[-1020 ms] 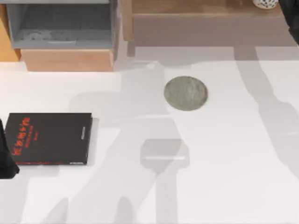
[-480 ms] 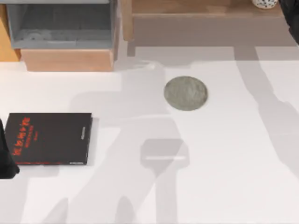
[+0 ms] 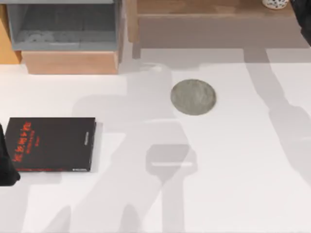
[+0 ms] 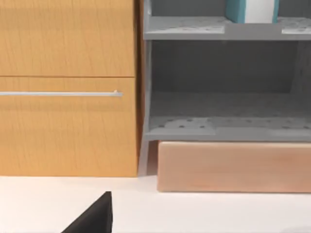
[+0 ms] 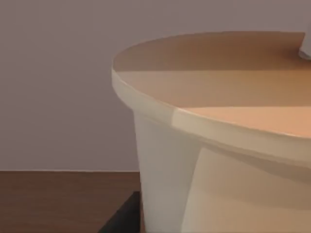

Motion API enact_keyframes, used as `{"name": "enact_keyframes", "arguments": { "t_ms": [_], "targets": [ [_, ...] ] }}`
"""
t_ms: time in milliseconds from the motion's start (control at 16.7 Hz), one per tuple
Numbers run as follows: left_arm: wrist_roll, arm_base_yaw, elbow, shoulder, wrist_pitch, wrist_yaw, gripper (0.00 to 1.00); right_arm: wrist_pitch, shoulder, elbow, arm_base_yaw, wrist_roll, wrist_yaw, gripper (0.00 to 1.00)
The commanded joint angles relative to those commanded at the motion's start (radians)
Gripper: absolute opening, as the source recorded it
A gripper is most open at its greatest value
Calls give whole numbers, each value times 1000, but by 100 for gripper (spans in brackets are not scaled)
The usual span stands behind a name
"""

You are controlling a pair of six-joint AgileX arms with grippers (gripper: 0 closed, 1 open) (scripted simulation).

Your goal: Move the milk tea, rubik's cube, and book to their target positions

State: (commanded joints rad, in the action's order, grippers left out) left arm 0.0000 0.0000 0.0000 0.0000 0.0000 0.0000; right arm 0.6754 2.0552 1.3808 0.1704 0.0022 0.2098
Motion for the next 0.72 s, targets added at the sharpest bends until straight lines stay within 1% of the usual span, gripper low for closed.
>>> {"name": "enact_keyframes", "arguments": {
  "t_ms": [480, 720],
  "targets": [
    [0, 0, 0, 0, 0, 0, 100, 3, -19, -17, 5, 2, 2, 0],
    [0, 0, 0, 0, 0, 0, 100, 29, -140, -169, 23, 2, 18, 0]
  ]
}}
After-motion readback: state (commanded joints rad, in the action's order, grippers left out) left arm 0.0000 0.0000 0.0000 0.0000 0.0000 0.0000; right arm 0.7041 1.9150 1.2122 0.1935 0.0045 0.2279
